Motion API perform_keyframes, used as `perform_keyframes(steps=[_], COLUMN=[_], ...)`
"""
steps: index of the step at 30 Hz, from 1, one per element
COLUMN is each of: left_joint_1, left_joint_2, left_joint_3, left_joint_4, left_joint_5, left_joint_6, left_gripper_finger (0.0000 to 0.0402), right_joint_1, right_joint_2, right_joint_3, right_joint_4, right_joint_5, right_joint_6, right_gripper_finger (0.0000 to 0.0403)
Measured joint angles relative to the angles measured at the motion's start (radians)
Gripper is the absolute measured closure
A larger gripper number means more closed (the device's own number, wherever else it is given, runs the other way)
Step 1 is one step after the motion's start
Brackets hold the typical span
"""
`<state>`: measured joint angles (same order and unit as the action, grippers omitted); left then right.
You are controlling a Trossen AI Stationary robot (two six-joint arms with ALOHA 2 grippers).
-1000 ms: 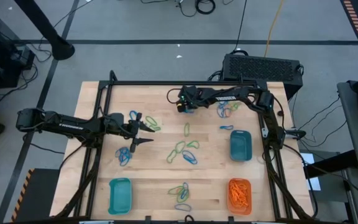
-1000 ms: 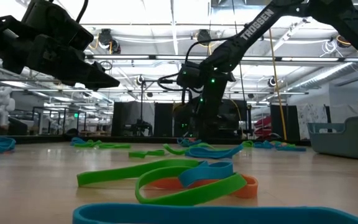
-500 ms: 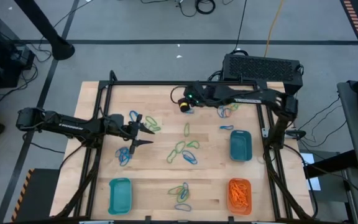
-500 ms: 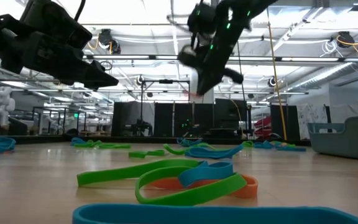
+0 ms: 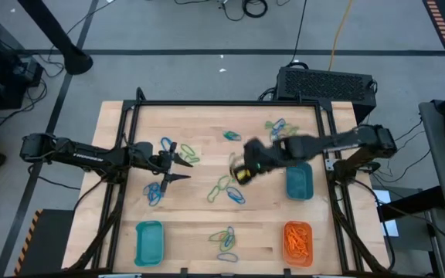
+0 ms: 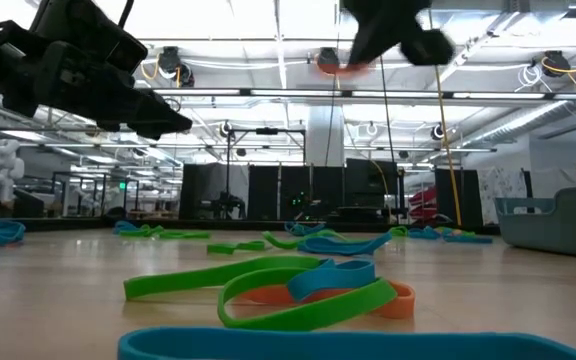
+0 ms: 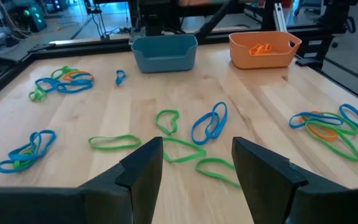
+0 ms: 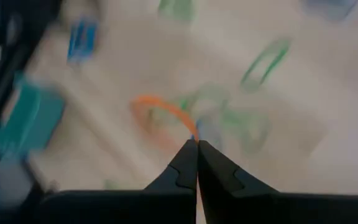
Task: Sort rubber bands into baskets
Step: Put the orange rubber band into the orange bin
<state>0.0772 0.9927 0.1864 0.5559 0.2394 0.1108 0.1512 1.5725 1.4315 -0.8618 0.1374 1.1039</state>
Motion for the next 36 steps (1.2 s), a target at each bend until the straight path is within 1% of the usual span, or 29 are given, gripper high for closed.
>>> perform_keyframes(steps=[3,6,11,15,19,21,24,27,30,33,36], left_joint_1=[-0.001,-0.001,-0.001,-0.001,-0.001,-0.001,-0.001,-0.001,-0.001,-0.001,-0.002], left_joint_2=[0.0,0.0,0.0,0.0,0.0,0.0,0.0,0.0,0.0,0.0,0.0], left_joint_3=[0.0,0.0,0.0,0.0,0.0,0.0,0.0,0.0,0.008,0.023,0.047], left_joint_4=[0.008,0.013,0.025,0.058,0.097,0.12,0.157,0.181,0.183,0.175,0.106], left_joint_5=[0.0,0.004,0.007,0.014,0.021,0.021,0.021,0.021,0.022,0.08,0.152], left_joint_6=[0.0,0.0,0.0,0.0,0.001,0.001,0.002,0.007,0.007,0.008,0.027], left_gripper_finger=[0.0201,0.0201,0.0201,0.0201,0.0201,0.0201,0.0201,0.0201,0.0201,0.0201,0.0201], right_joint_1=[0.118,0.243,0.434,0.569,0.665,0.689,0.713,0.715,0.714,0.715,0.715], right_joint_2=[0.003,0.01,0.011,0.013,0.042,0.061,0.095,0.119,0.138,0.151,0.164], right_joint_3=[0.0,0.0,0.0,0.0,0.0,0.0,0.0,0.0,0.0,0.0,0.0], right_joint_4=[-0.037,-0.039,-0.047,-0.108,-0.176,-0.18,-0.177,-0.192,-0.245,-0.304,-0.311], right_joint_5=[-0.073,-0.11,-0.111,-0.116,-0.121,-0.158,-0.219,-0.223,-0.225,-0.262,-0.294], right_joint_6=[0.096,0.243,0.611,0.937,1.15,1.206,1.22,1.219,1.218,1.217,1.216], right_gripper_finger=[0.0402,0.0402,0.0402,0.0402,0.0402,0.0402,0.0402,0.0402,0.0402,0.0403,0.0403])
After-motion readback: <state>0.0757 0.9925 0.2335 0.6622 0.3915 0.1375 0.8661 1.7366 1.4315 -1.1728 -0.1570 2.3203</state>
